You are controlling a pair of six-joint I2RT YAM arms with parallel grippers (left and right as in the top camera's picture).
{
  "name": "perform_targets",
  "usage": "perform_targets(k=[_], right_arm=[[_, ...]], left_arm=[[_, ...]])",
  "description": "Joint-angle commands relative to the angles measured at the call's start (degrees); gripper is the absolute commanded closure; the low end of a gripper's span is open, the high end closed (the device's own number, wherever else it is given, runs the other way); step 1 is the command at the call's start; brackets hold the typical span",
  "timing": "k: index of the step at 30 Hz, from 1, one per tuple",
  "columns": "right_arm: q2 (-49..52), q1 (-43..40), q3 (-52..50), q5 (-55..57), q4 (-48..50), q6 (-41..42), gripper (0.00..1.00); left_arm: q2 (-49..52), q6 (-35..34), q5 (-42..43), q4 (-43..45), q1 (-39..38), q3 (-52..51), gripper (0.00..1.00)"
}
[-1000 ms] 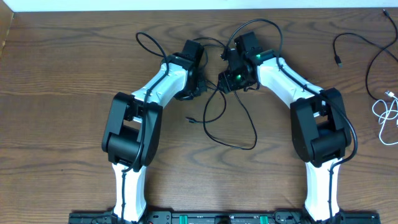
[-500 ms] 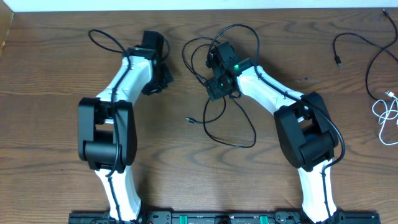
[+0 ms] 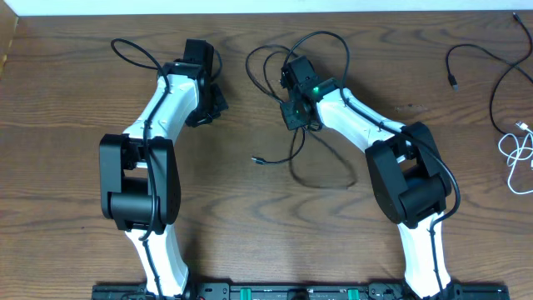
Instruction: Untangle cables
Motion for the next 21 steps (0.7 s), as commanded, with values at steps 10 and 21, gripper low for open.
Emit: perform_targets(k=[10,21], right_arm=[[-10.4,-4.5,10.0,0.2,-15.1,-6.6,0.99],[-28.3,-22.6,12.3,0.2,-16.8,-6.5,0.99]], left_arm=[[-0.7,0.4,-0.9,-0.2,0.3,-0.3,0.92],[-0.7,0.3,-0.9,-0.2,0.3,-0.3,0.92]])
